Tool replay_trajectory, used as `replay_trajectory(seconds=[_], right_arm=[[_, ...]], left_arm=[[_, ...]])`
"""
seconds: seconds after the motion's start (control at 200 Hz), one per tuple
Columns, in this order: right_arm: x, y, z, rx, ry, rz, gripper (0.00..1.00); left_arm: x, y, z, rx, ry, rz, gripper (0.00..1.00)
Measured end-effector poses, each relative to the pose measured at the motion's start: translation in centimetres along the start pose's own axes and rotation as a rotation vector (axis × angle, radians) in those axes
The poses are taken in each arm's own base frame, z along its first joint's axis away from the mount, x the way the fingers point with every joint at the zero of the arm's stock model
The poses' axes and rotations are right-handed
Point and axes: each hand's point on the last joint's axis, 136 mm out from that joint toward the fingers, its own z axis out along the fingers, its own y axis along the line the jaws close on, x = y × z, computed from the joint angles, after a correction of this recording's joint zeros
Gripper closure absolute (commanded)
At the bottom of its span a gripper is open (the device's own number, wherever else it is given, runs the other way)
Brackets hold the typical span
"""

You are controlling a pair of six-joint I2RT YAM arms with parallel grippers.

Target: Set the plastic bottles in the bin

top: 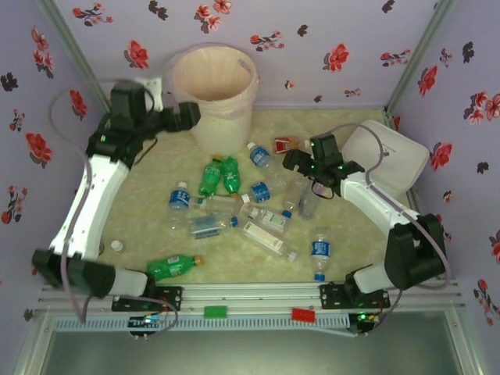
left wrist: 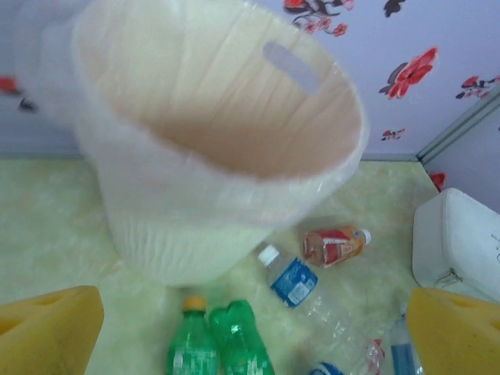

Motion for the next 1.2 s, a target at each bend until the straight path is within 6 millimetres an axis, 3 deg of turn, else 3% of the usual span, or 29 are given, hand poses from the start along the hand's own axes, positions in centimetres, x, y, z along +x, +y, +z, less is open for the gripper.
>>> replay_trajectory(seconds=[0.215, 0.36, 0.475, 0.835, 1.01, 1.2], right_arm=[[0.6, 0.3, 2.8, -0.024, 0.038, 0.002, 0.00], [1.5, 0.4, 4.7, -0.040, 0.076, 0.002, 0.00], [2.3, 0.0, 5.9, -0.033, 0.113, -0.003, 0.00], [2.3, 0.0, 5.9, -0.032, 0.112, -0.047, 0.00], [2.3, -0.4, 5.4, -0.008, 0.110, -0.080, 0.00], [1.0, 0.2, 3.5, -0.019, 0.063, -0.096, 0.01]], left_arm=[[8.6, 3.9, -4.7, -0.120, 0.014, -0.212, 0.00], [12.1, 5.8, -8.1, -0.217, 0.021, -0.362, 0.00], [15.3, 7.2, -9.0, -0.320, 0.123, -0.471, 0.00], [28.6, 7.0, -12.3, -0.554, 0.473, -0.783, 0.00], [31.6, 6.9, -13.2, -0.677, 0.549, -0.856, 0.00], [34.9, 7.5, -13.0, -0.777, 0.574, -0.927, 0.00]])
